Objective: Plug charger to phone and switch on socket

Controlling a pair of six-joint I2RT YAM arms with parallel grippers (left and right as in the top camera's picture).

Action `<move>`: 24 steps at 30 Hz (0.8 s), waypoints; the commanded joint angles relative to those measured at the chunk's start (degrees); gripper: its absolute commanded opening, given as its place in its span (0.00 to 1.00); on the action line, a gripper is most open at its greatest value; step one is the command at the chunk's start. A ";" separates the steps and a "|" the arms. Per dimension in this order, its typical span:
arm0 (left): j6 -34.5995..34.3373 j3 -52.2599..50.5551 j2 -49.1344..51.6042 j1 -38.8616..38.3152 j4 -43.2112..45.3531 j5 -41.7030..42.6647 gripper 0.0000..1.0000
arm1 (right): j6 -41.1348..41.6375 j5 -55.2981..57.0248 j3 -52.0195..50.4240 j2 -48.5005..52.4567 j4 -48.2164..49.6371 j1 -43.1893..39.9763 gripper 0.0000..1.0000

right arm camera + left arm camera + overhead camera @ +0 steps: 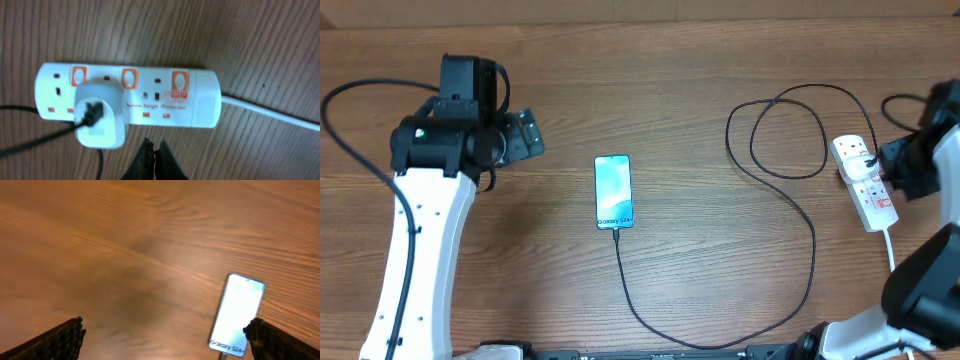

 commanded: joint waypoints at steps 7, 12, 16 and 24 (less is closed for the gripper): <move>-5.81 0.26 -4.70 -0.33 -2.23 -5.97 0.99 | -7.65 -5.92 11.43 12.68 -4.68 -3.63 0.04; -6.40 0.22 -4.66 -0.33 -4.13 -5.97 0.99 | -8.79 -7.13 11.65 14.99 -2.89 -3.63 0.04; -6.40 0.22 -4.66 -0.33 -5.38 -5.97 0.99 | -8.90 -7.91 11.65 16.20 -1.62 -3.63 0.04; -6.40 0.22 -4.66 -0.33 -6.01 -5.97 1.00 | -8.90 -8.66 11.65 18.23 0.04 -2.80 0.04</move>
